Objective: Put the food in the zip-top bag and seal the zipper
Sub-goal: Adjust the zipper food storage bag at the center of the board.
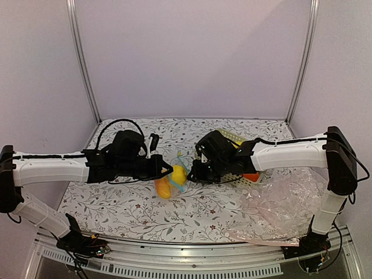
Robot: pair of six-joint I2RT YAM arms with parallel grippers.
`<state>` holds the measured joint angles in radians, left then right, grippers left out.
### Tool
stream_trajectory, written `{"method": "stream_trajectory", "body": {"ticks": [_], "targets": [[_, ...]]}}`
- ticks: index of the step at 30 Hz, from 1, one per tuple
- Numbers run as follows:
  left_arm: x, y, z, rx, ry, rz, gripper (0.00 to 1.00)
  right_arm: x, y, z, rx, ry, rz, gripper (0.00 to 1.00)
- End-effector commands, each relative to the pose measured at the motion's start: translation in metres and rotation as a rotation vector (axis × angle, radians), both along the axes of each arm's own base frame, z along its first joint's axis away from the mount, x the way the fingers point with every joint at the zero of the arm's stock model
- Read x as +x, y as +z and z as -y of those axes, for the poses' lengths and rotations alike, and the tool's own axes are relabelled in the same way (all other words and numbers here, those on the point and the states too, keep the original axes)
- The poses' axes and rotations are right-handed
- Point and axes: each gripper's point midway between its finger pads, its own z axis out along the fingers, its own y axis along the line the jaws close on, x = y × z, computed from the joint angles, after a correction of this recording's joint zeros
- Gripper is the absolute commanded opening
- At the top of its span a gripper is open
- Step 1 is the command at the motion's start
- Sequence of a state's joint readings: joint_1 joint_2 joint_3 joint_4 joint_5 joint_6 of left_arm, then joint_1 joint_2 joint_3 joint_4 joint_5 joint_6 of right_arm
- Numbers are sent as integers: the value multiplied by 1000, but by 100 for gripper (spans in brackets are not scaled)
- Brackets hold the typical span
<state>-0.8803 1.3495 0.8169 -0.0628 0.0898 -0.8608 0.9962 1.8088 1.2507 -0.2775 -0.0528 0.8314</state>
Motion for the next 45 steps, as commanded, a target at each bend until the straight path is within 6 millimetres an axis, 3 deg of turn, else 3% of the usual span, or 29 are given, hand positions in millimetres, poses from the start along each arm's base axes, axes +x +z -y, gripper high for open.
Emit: {"method": "stream_trajectory", "body": {"ticks": [1,10,16,23,29,36,45], "targets": [[6,4,-6,-11,20,38,0,-9,1,-12,36,31,-49,19],[11,-6,-23,34,93,57,0,-22,17,-10,167,-16,-119,19],[16,1,-34,29,155,85,0,-28,22,-8,187,-21,-133,19],[14,1,-35,14,162,80,0,-33,36,-7,215,-29,-116,32],[15,9,-30,-39,157,90,0,-34,35,-16,215,-16,-102,33],[14,11,-31,-49,158,91,0,-26,21,-10,166,-69,-71,30],[10,12,-28,-61,134,84,0,-4,30,4,76,-119,50,26]]}}
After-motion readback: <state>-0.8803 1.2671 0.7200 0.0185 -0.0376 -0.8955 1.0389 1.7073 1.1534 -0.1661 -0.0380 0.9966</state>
